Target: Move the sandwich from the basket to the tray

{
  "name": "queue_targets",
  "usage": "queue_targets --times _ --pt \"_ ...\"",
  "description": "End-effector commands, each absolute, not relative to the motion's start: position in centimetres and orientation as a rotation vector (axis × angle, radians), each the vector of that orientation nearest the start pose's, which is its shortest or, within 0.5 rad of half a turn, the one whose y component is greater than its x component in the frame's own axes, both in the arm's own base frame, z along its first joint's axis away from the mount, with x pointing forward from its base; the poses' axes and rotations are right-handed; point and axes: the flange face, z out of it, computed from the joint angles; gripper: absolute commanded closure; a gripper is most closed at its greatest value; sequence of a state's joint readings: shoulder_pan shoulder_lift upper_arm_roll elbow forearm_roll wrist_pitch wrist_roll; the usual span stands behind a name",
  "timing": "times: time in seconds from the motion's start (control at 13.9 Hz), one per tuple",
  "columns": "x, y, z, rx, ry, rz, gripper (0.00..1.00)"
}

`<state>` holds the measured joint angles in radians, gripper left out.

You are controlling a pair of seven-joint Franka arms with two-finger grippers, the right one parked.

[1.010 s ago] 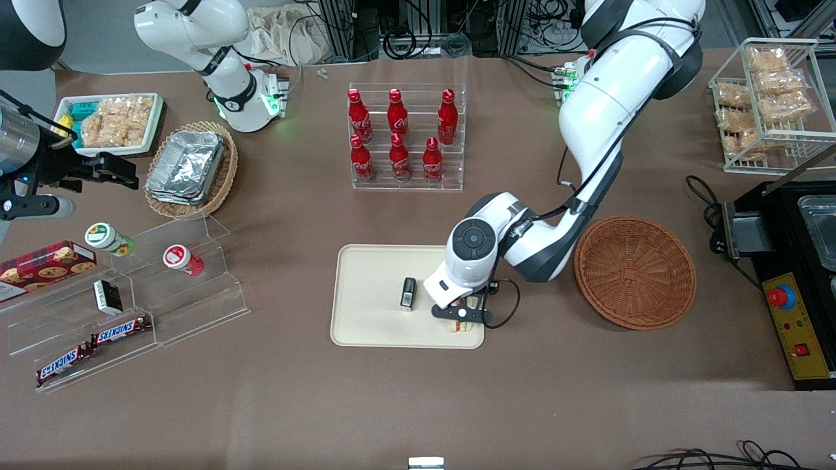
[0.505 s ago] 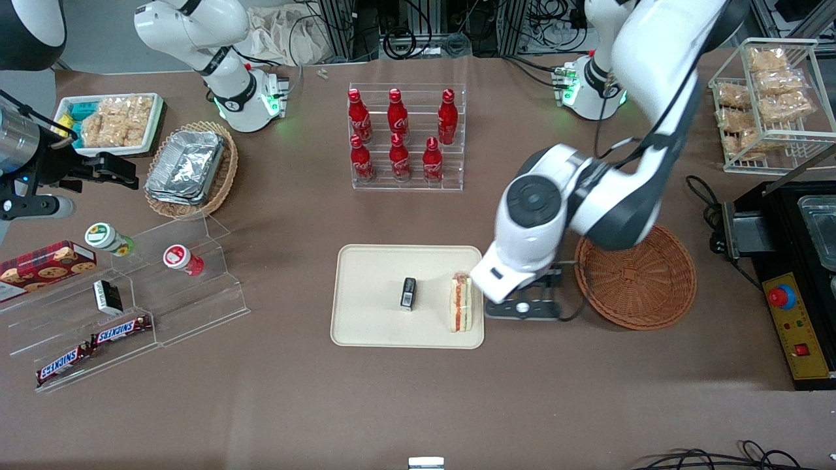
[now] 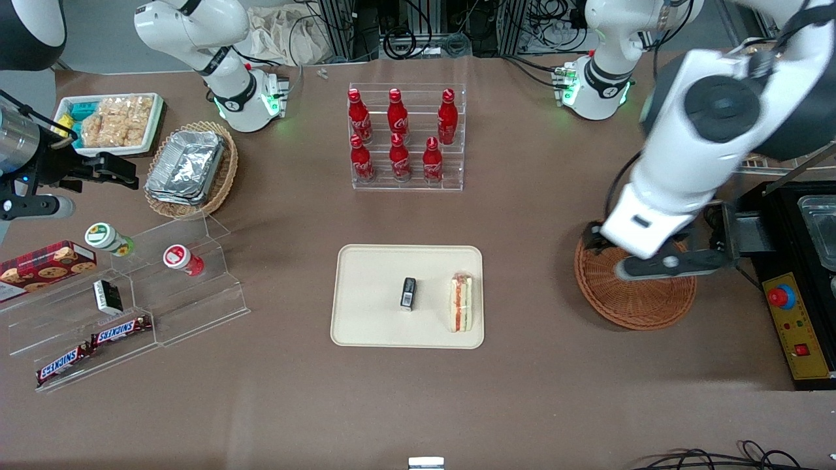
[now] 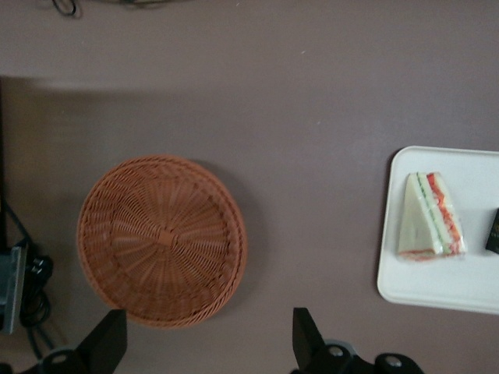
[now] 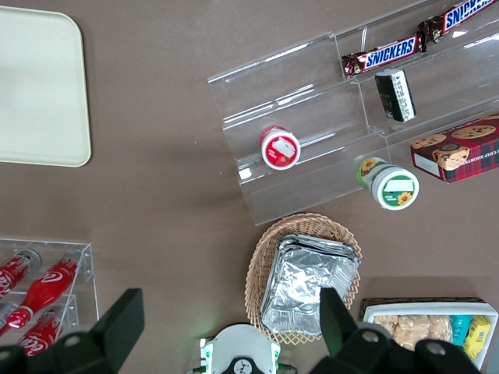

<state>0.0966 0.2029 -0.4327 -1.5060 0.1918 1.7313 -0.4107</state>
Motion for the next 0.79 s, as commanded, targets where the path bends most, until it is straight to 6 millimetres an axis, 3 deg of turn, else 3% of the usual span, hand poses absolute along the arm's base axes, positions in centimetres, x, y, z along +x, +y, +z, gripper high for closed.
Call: queue_targets --times 0.0,0.22,0.29,0.36,0.51,0.72 --pt "58.8 -13.7 56.5 -3.072 -0.127 -0.066 0.04" --pt "60.3 -10.1 56.1 -3.089 -0.219 -0.067 0.02" --pt "61.5 -7.8 56.0 -3.112 -0.262 -0.069 0.01" --pt "62.6 -5.4 56.0 -3.145 -0.209 -0.071 0.01" --pt "63.5 -2.9 55.7 -3.182 -0.047 -0.075 0.01" --pt "64.5 -2.2 56.7 -3.193 -0.061 -0.119 0.01"
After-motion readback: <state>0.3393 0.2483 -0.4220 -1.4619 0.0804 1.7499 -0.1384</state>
